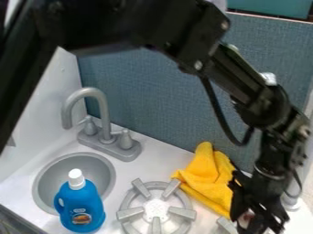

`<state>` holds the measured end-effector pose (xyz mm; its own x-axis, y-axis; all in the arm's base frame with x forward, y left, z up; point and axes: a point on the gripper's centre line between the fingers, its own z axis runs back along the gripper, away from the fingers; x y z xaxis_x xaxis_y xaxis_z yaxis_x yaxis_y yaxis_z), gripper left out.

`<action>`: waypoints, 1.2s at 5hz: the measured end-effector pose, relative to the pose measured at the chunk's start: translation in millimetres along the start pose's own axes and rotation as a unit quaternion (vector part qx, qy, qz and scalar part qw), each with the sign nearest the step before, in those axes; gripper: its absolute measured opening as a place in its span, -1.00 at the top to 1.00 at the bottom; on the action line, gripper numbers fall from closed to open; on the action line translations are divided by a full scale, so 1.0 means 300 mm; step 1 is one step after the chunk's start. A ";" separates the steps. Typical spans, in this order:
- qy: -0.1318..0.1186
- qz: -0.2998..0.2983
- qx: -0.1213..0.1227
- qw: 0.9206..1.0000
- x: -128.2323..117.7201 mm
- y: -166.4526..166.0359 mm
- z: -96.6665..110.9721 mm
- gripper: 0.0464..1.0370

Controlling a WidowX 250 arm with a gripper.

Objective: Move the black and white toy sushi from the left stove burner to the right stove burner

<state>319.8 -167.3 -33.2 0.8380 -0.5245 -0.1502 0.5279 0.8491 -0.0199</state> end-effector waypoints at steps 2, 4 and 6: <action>0.036 0.004 0.023 0.999 0.000 -0.027 -0.060 0.00; 0.003 -0.014 0.020 1.000 0.045 -0.027 -0.102 0.00; -0.005 0.002 0.020 1.000 0.048 -0.027 -0.118 -0.14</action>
<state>322.7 -179.5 -70.3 0.8415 -0.5215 -0.1412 0.5291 0.8483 0.0198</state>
